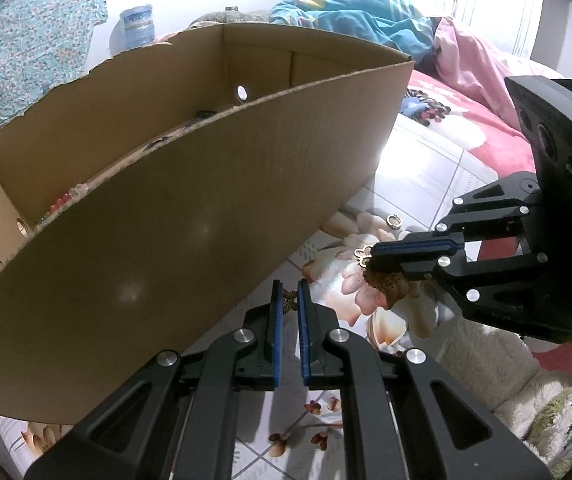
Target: Organize jewelry
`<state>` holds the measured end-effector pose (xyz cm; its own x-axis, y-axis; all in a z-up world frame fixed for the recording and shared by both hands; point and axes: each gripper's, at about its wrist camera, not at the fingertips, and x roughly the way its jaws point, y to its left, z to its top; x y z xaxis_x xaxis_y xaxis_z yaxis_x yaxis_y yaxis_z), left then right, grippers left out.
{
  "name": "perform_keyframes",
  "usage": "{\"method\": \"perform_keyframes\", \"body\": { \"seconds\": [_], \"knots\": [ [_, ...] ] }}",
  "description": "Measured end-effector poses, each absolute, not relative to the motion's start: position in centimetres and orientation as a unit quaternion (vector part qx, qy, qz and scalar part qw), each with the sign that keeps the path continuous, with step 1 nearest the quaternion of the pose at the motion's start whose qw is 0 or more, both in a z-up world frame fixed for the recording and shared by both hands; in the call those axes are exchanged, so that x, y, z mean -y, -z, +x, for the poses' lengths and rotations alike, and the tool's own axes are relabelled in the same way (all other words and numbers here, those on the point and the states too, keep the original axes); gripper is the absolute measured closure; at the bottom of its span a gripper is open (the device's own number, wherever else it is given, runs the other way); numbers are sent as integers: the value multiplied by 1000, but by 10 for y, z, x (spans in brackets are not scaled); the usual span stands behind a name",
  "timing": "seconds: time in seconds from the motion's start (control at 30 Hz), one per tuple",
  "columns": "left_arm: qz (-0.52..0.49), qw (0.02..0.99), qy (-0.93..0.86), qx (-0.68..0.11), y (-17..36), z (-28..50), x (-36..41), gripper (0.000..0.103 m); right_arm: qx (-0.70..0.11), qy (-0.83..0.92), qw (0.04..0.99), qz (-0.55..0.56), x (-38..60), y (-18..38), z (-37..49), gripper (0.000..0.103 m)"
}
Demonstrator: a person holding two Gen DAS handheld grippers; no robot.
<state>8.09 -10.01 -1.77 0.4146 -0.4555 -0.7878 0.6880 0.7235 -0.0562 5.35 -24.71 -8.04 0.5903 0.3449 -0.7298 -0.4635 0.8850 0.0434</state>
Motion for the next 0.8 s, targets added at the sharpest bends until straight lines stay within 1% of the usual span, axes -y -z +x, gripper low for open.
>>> {"method": "perform_keyframes", "body": {
  "seconds": [0.07,0.13,0.17,0.2,0.27,0.47,0.53,0.57,0.6,0.73,0.77,0.8],
  "knots": [
    [137,830,345,-417,17,81,100,97,-398,-237,884,-63,247,79,49,103],
    [136,830,345,-418,18,81,99,97,-396,-242,884,-54,248,77,47,101],
    [136,829,345,-418,19,81,99,97,-392,-241,886,-51,250,74,47,98],
    [137,829,345,-418,19,81,99,97,-390,-241,887,-49,253,73,48,89],
    [138,828,345,-419,19,81,99,97,-384,-237,891,-47,258,69,50,78],
    [137,828,345,-419,19,81,99,97,-401,-254,877,-78,250,77,58,77],
    [136,829,345,-419,19,80,99,97,-397,-253,877,-98,244,83,57,79],
    [135,829,345,-419,19,80,99,97,-397,-252,876,-107,241,82,57,87],
    [136,829,345,-419,19,80,98,97,-399,-255,874,-104,240,81,57,90],
    [136,828,345,-419,19,80,98,97,-399,-257,875,-94,236,78,60,91],
    [136,829,345,-419,19,80,98,97,-399,-261,875,-89,236,77,60,101],
    [136,829,345,-419,19,80,98,97,-400,-261,874,-86,239,77,60,103]
  ]
}}
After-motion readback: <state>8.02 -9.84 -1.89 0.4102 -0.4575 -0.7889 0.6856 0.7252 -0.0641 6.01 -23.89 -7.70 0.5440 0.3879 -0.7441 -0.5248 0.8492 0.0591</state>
